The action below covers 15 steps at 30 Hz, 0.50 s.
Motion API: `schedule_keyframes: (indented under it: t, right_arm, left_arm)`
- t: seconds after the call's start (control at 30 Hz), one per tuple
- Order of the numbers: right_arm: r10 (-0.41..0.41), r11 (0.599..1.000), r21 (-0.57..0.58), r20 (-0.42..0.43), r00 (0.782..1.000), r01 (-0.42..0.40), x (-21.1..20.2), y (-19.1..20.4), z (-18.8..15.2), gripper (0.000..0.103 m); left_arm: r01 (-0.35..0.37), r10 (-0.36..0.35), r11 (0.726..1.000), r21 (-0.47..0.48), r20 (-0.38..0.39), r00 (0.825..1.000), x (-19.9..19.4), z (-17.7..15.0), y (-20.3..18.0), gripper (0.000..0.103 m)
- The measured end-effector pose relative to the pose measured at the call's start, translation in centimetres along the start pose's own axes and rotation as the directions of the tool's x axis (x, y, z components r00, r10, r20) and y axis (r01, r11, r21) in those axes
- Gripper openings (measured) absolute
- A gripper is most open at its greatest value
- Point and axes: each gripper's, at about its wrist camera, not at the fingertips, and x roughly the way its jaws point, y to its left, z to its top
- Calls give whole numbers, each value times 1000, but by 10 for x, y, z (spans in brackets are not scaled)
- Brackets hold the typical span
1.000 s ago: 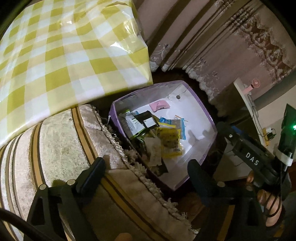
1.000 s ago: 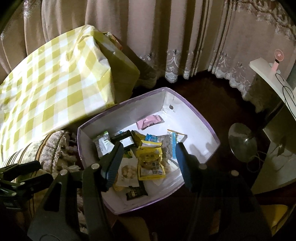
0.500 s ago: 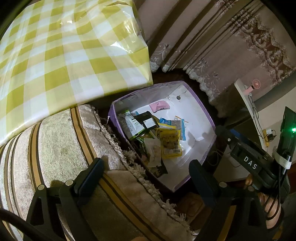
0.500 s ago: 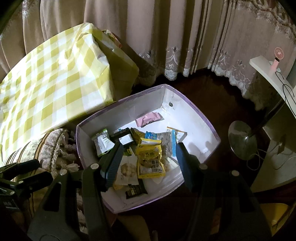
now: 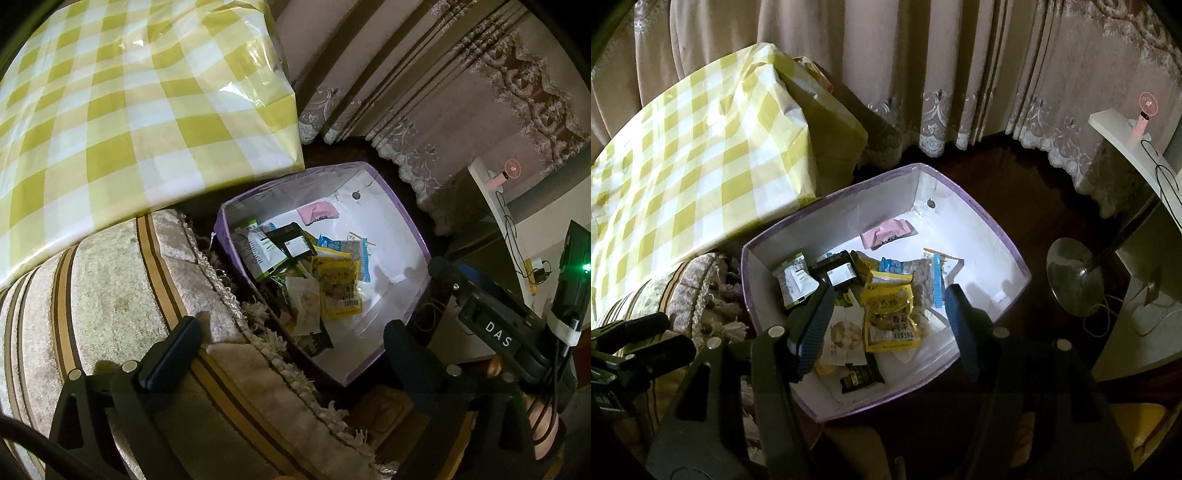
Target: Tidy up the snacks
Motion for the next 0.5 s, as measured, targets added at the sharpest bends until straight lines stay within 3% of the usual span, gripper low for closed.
schedule_keyframes:
  t: [0.5]
  right_arm:
    - [-2, 1000, 4, -7, 1000, 2, 3, -1, -3, 67]
  left_arm:
    - [8, -8, 1000, 18, 6, 1000, 4, 2, -3, 103]
